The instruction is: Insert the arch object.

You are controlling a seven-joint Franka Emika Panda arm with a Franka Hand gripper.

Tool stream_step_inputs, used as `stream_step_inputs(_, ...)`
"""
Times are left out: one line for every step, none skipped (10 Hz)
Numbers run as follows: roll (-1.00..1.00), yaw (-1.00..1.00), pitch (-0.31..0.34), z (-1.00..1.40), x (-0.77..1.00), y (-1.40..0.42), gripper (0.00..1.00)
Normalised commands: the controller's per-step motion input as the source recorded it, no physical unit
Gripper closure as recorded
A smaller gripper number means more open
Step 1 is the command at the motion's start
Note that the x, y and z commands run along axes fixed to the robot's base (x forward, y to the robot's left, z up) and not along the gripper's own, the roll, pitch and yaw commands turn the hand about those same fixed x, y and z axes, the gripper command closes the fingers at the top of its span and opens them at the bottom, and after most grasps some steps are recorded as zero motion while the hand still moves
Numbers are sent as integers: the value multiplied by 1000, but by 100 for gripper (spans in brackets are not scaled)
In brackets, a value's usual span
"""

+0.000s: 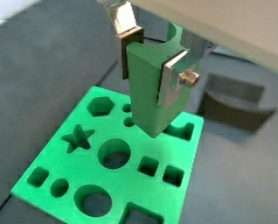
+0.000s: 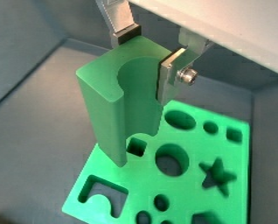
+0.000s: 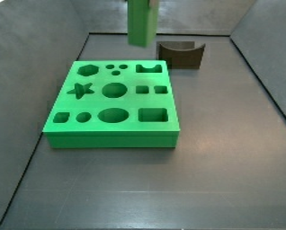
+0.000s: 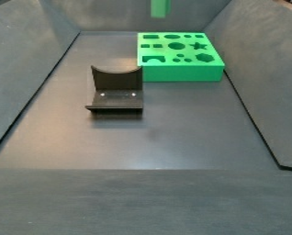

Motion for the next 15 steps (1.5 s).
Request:
stream_step_inputs(0,-1000,0,-403,0,9,100)
stream_step_inputs(0,-986,0,-403,0,29,100)
stream_step_inputs(0,-1000,0,-397,0,9,100)
stream_step_inputs(0,-1000,0,-383,0,6,100)
stream_step_inputs(0,-966,0,-323,0,37,100)
stream_step_inputs(-6,-680,0,-286,0,306,100)
stream_step_inputs(-154,-220,0,-291,0,646,100)
stream_step_inputs(-206,-86,0,-334,0,740,100)
stream_step_inputs(-246,-91,0,-351,0,714,100)
stream_step_inputs(-271,-114,-6,-331,0,674,100)
stream_step_inputs(-290,-354,-26,-237,0,394,100)
stream_step_inputs(-206,-851,-56,-97,177,0,100)
stream_step_inputs(-113,-960,0,-240,94,0,100)
stream_step_inputs(-51,-1000,-6,-257,0,0,100)
stream_step_inputs(-14,-1000,-29,-194,0,0,100)
